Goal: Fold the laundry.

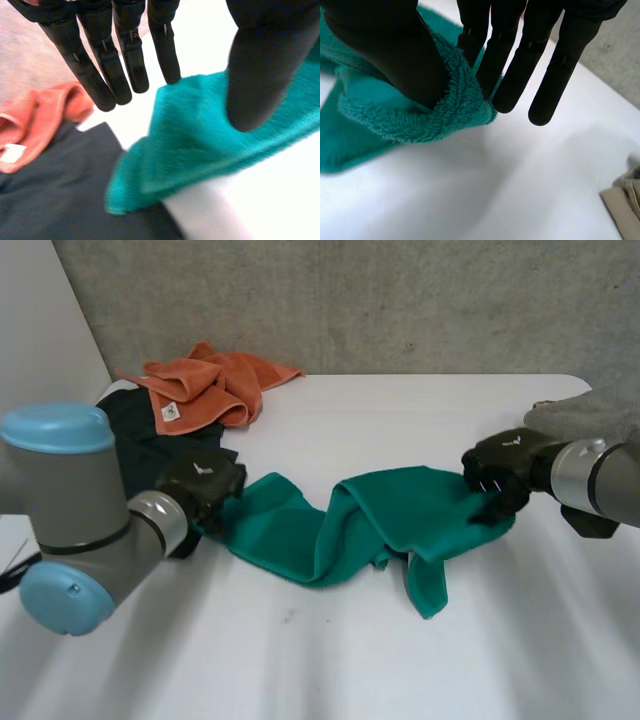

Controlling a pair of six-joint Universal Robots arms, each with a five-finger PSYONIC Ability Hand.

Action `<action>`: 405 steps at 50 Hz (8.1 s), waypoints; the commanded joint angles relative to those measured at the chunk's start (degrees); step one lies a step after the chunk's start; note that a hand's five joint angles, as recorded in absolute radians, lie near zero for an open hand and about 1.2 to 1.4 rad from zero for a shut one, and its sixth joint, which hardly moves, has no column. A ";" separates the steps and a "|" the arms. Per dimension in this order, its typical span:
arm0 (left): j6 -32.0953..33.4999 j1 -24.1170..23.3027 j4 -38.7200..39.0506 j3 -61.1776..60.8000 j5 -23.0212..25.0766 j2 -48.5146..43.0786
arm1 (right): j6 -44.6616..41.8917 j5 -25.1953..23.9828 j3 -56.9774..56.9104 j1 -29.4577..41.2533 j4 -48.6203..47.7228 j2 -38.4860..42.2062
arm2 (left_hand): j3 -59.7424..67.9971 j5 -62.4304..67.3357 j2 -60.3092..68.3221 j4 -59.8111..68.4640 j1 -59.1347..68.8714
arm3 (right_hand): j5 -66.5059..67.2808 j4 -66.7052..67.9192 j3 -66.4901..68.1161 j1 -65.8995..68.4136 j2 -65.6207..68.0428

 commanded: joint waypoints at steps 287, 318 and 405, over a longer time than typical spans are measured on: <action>-3.59 -5.05 -4.52 7.72 -16.18 30.85 | 22.18 22.78 7.20 11.59 -34.81 12.86 | 43.60 43.88 44.13 43.93 46.01 | 12.89 11.69 12.13 15.61 12.74; -3.69 4.89 -6.89 0.25 -11.00 15.20 | 3.37 3.97 10.98 2.79 -27.49 7.40 | 43.60 43.88 44.13 43.93 46.01 | -37.26 -38.46 -38.02 -34.54 -37.41; 12.67 3.83 -20.97 -16.56 -9.41 17.51 | -30.22 3.79 16.43 -17.77 4.58 -3.85 | 43.60 43.88 44.13 43.93 46.01 | 12.89 11.69 12.13 15.61 12.74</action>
